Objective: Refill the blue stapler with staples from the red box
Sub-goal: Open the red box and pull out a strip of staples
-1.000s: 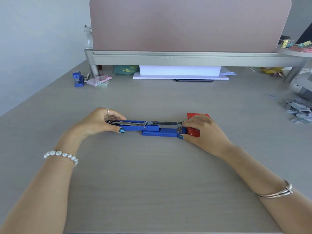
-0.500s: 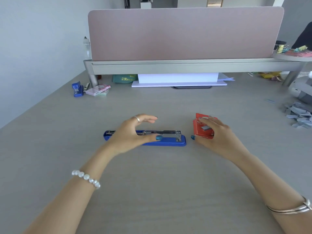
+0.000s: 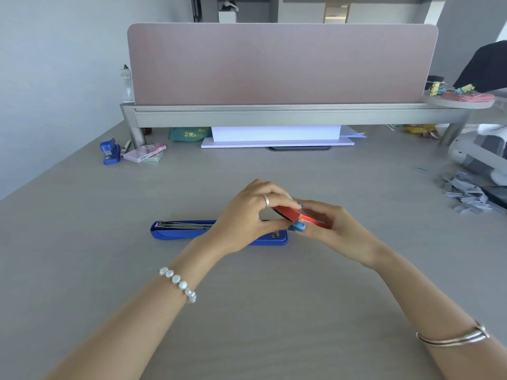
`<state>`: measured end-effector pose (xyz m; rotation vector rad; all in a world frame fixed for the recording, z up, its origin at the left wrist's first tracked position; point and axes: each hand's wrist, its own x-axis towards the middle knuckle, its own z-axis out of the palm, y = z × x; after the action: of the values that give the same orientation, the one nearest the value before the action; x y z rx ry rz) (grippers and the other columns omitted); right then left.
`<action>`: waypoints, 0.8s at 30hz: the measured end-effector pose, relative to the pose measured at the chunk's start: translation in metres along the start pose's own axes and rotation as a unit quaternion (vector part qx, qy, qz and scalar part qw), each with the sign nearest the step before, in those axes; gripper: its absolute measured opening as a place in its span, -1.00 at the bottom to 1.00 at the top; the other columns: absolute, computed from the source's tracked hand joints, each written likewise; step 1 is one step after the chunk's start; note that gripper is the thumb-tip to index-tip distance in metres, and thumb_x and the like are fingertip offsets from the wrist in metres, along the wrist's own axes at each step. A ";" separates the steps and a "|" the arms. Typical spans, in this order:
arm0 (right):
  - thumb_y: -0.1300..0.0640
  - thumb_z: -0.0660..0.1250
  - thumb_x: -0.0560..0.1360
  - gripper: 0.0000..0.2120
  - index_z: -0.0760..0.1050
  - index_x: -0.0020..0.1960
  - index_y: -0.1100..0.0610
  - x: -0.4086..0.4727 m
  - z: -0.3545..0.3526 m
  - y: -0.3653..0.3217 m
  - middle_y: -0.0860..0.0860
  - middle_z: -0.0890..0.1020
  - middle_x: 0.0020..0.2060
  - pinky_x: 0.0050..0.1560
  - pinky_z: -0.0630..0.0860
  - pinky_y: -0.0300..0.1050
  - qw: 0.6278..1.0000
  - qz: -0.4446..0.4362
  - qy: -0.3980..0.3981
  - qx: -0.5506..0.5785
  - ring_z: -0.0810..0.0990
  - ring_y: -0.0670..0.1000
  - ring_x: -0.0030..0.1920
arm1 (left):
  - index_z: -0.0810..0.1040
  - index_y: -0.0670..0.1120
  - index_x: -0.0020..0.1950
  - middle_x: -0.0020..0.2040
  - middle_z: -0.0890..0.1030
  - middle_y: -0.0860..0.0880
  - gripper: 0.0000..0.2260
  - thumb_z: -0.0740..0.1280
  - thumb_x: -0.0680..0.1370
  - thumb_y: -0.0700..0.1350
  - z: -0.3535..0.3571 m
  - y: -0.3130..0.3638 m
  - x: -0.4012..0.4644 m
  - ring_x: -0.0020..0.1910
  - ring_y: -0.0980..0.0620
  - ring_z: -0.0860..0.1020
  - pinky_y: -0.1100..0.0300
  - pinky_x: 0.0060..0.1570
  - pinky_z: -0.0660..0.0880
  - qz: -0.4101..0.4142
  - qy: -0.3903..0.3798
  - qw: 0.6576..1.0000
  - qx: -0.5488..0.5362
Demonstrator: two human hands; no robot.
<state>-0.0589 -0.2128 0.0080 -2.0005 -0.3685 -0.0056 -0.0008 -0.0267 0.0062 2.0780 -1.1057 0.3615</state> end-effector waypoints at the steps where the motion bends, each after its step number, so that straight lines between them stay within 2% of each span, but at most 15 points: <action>1: 0.02 0.46 0.35 -0.57 0.48 0.20 -0.08 0.000 -0.001 0.001 -0.16 0.64 0.09 0.06 0.47 -0.33 1.000 0.004 -0.011 -0.004 0.57 -0.19 0.10 | 0.62 0.06 0.06 -0.04 0.57 0.10 -0.73 0.45 0.38 -0.08 0.000 0.000 0.000 -0.02 0.10 0.45 0.19 0.05 0.40 -0.004 0.002 1.000 -0.008; 3: 0.18 0.50 0.32 -0.55 0.51 0.17 -0.06 0.001 0.000 0.005 -0.15 0.66 0.05 0.01 0.46 -0.40 0.999 0.006 -0.019 -0.031 0.59 -0.20 0.05 | 0.64 0.07 0.02 -0.12 0.53 0.16 -0.75 0.48 0.36 -0.11 -0.002 0.001 -0.001 -0.08 0.15 0.46 0.24 -0.01 0.41 -0.022 -0.007 0.999 -0.032; 6: 0.31 0.37 0.39 -0.64 0.55 0.11 -0.02 0.003 -0.001 0.010 -0.09 0.66 -0.01 -0.11 0.47 -0.39 0.997 -0.009 0.008 -0.075 0.60 -0.18 -0.07 | 0.64 0.09 0.00 -0.15 0.54 0.17 -0.75 0.49 0.35 -0.12 -0.008 0.005 -0.002 -0.11 0.17 0.49 0.37 -0.06 0.38 -0.046 -0.038 0.996 -0.067; 9: 0.33 0.35 0.41 -0.65 0.56 0.11 -0.01 0.004 -0.001 0.012 -0.13 0.66 -0.01 -0.11 0.44 -0.41 0.997 -0.014 0.008 -0.080 0.59 -0.23 -0.07 | 0.64 0.09 0.01 -0.15 0.58 0.11 -0.77 0.45 0.39 -0.14 -0.014 0.009 -0.005 -0.14 0.16 0.52 0.42 -0.09 0.37 -0.071 -0.070 0.989 -0.106; 11: 0.33 0.37 0.41 -0.63 0.56 0.09 -0.07 0.004 0.000 0.011 -0.26 0.66 -0.06 -0.10 0.43 -0.44 0.996 -0.020 0.005 -0.082 0.58 -0.29 -0.07 | 0.64 0.13 0.00 -0.13 0.63 0.07 -0.80 0.41 0.44 -0.12 -0.017 0.012 -0.007 -0.15 0.12 0.55 0.36 -0.11 0.43 -0.084 -0.074 0.986 -0.122; 13: 0.33 0.37 0.41 -0.61 0.56 0.03 -0.15 0.003 0.000 0.009 -0.37 0.65 -0.14 -0.12 0.45 -0.43 0.996 -0.025 0.009 -0.087 0.59 -0.29 -0.11 | 0.62 0.14 0.05 -0.09 0.67 0.10 -0.81 0.36 0.48 -0.08 -0.019 0.012 -0.009 -0.10 0.16 0.58 0.37 -0.05 0.45 -0.105 -0.054 0.986 -0.120; 16: 0.34 0.34 0.41 -0.58 0.55 -0.02 -0.21 0.002 -0.001 0.009 -0.39 0.64 -0.19 -0.16 0.43 -0.44 0.995 -0.028 0.019 -0.096 0.58 -0.27 -0.17 | 0.58 0.13 0.09 -0.09 0.68 0.15 -0.81 0.32 0.51 -0.07 -0.014 0.013 -0.011 -0.07 0.22 0.59 0.36 0.01 0.43 -0.121 -0.005 0.987 -0.104; 19: 0.36 0.33 0.41 -0.58 0.56 -0.02 -0.18 0.002 0.000 0.010 -0.38 0.64 -0.23 -0.19 0.40 -0.46 0.994 -0.032 0.027 -0.097 0.57 -0.26 -0.22 | 0.48 0.04 -0.01 -0.06 0.67 0.12 -0.88 0.36 0.49 -0.09 -0.006 0.017 -0.012 -0.06 0.22 0.59 0.30 0.03 0.48 -0.108 0.054 0.985 -0.120; 21: 0.34 0.34 0.41 -0.60 0.56 0.02 -0.16 0.002 0.001 0.010 -0.39 0.64 -0.21 -0.17 0.41 -0.45 0.994 -0.037 0.035 -0.099 0.57 -0.26 -0.19 | 0.37 -0.01 -0.11 0.01 0.63 0.09 -0.82 0.38 0.46 -0.09 -0.001 0.016 -0.012 0.01 0.20 0.56 0.34 0.04 0.44 -0.106 0.097 0.984 -0.110; 24: 0.30 0.36 0.41 -0.64 0.56 0.03 -0.14 0.004 -0.001 0.013 -0.37 0.64 -0.16 -0.13 0.39 -0.47 0.991 -0.041 0.068 -0.106 0.57 -0.29 -0.12 | 0.41 -0.01 -0.19 -0.06 0.47 0.06 -0.83 0.41 0.43 -0.08 0.001 0.008 -0.012 -0.02 0.15 0.45 0.45 -0.06 0.32 -0.132 0.142 0.980 -0.041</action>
<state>-0.0519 -0.2182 -0.0022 -2.1782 -0.3748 -0.2413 -0.0140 -0.0233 0.0024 1.9938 -0.6571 0.4561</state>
